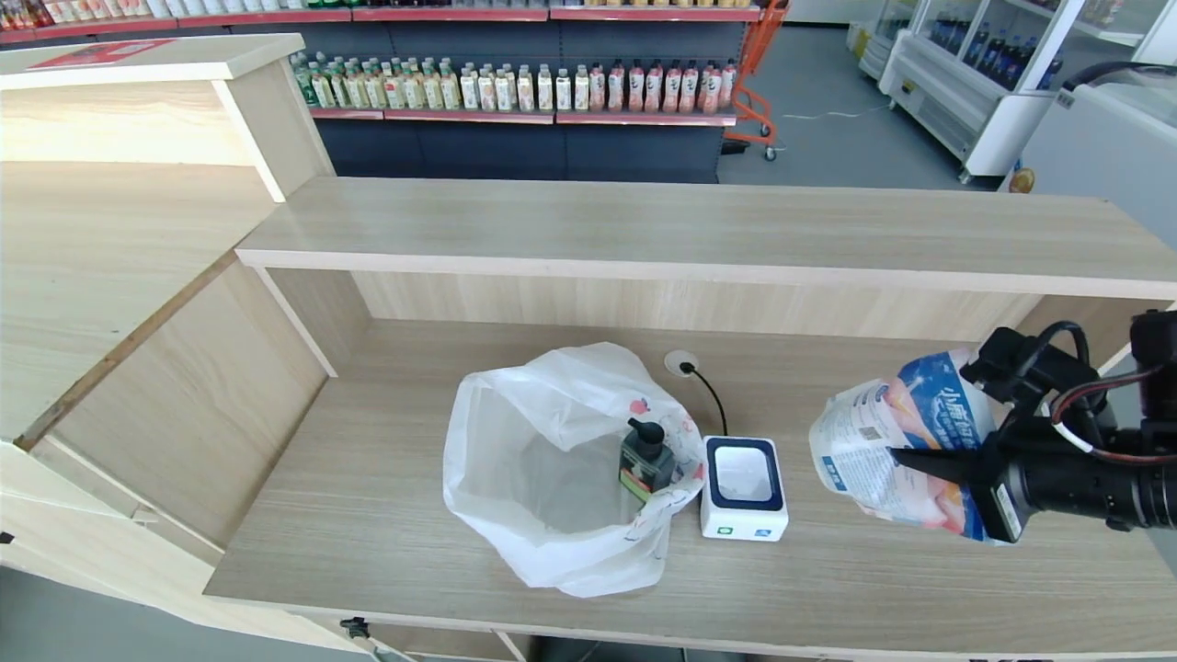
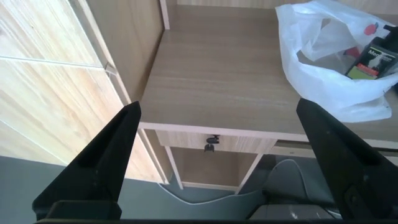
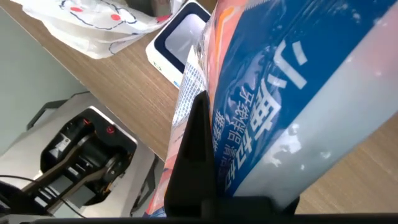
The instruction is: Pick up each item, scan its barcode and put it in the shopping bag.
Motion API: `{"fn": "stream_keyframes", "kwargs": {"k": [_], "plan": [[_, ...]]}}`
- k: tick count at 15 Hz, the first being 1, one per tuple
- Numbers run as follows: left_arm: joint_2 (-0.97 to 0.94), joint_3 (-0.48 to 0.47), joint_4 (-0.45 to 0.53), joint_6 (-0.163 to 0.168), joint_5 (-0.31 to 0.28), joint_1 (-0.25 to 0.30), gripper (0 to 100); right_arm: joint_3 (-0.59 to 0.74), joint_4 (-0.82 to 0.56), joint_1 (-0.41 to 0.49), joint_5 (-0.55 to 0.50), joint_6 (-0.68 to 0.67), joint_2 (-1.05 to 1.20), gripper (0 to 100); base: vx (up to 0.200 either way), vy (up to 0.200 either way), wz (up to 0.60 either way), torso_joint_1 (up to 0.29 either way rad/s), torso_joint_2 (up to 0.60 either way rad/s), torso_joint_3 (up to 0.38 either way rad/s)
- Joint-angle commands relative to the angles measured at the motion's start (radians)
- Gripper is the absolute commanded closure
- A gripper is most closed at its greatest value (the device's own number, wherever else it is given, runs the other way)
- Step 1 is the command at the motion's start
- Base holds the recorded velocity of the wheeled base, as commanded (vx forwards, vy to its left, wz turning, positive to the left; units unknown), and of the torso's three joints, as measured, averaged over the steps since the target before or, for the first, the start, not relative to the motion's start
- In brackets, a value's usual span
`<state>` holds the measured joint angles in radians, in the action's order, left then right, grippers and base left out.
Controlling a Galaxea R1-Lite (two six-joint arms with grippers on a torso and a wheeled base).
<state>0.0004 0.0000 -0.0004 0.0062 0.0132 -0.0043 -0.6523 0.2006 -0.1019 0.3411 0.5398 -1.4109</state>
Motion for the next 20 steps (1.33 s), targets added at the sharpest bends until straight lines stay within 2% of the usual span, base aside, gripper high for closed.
{"fn": "stream_keyframes", "kwargs": {"k": [1,6,8,11,13,14,18,20], "plan": [[0.000,0.000,0.000,0.000,0.001,0.000,0,0.000,0.002,-0.001,0.007,0.000,-0.036,100,0.200,0.000,0.00,0.027,0.01,-0.002],[0.000,0.000,0.000,-0.008,0.001,0.000,0,0.019,0.025,-0.013,0.045,0.016,-0.079,100,0.000,0.000,0.00,0.000,0.00,0.000],[0.000,0.000,0.000,-0.006,0.001,0.000,0,0.042,0.108,-0.041,0.064,0.062,-0.120,100,0.000,0.000,0.00,0.000,0.00,0.000],[0.000,0.000,0.000,-0.008,0.001,0.000,0,0.040,0.204,-0.047,0.161,0.261,-0.201,100,0.000,0.000,0.00,0.000,0.00,0.000],[0.000,0.000,0.000,-0.006,0.001,0.000,0,0.037,0.247,-0.036,0.291,0.428,-0.283,100,0.000,0.000,0.00,0.000,0.00,0.000],[0.000,0.000,0.000,-0.008,0.001,0.000,0,0.043,0.270,-0.038,0.326,0.450,-0.304,100,0.000,0.000,0.00,0.000,0.00,0.000],[0.000,0.000,0.000,-0.006,0.001,0.000,0,0.003,0.284,-0.050,0.334,0.609,-0.399,100,0.000,0.000,0.00,0.000,0.00,0.000],[0.000,0.000,0.000,-0.006,0.001,0.000,0,0.002,0.310,-0.050,0.334,0.643,-0.424,100,0.000,0.000,0.00,0.000,0.00,0.000]]}}
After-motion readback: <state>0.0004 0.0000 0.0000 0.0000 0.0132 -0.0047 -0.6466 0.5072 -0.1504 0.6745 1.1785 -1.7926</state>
